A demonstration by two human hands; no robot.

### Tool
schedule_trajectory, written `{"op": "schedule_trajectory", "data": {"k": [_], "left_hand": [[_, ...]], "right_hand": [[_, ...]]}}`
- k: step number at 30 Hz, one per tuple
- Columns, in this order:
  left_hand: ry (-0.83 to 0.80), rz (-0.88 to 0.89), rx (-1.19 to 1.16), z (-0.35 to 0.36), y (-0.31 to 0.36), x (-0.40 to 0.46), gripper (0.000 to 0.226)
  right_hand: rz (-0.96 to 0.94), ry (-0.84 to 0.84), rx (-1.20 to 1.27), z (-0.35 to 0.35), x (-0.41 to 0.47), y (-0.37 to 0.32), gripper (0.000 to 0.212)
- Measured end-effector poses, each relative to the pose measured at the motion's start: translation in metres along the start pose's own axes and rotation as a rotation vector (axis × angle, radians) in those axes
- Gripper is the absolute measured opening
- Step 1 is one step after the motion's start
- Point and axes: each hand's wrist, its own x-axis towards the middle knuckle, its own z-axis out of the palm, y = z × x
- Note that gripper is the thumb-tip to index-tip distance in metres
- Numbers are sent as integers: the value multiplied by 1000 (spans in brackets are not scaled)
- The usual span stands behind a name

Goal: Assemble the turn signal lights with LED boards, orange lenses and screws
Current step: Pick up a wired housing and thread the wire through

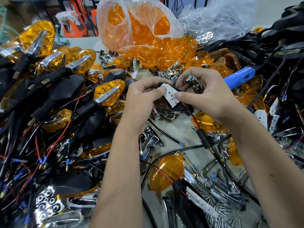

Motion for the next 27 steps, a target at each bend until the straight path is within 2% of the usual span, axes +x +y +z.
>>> {"op": "schedule_trajectory", "data": {"k": [9, 18, 27], "left_hand": [[-35, 40, -28, 1, 0, -2, 22], [-8, 105, 91, 1, 0, -2, 24], [-32, 163, 103, -1, -2, -1, 21]], "right_hand": [[-15, 22, -8, 0, 1, -1, 15], [-41, 7, 23, -1, 0, -1, 16], [-71, -1, -27, -2, -1, -5, 18]]}}
